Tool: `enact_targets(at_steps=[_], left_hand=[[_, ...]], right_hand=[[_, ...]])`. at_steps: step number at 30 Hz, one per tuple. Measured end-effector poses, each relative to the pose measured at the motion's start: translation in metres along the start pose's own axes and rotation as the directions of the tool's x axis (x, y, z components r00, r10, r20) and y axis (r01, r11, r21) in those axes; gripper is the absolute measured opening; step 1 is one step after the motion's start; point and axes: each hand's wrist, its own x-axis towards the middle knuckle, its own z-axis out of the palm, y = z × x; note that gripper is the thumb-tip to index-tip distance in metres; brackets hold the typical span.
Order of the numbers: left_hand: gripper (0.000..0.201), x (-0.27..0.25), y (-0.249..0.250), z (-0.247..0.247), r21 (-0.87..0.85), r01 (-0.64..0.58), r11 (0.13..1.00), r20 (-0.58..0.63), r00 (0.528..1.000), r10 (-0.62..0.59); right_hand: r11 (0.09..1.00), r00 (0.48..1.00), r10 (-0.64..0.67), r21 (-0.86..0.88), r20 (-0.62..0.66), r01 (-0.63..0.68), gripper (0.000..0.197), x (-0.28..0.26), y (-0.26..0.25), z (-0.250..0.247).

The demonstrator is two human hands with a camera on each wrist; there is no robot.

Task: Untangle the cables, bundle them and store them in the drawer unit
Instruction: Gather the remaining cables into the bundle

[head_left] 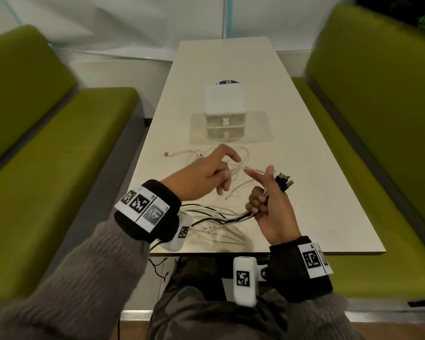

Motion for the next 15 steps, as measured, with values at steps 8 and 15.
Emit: enact_targets(at_steps=[8,15], left_hand=[[0.026,-0.031,-0.035,-0.006,0.253,0.22,0.942,0.002,0.974,-0.228],[0.032,-0.044,-0.062,-0.022,0.369,0.458,0.809,-0.096,0.884,-0.457]], right_hand=[[0.98,0.997,-0.057,0.19,-0.051,0.066,0.033,0.002,0.001,-0.003],[0.977,0.99,-0.116,0.168,-0.083,0.129,0.035,0.002,0.002,0.001]])
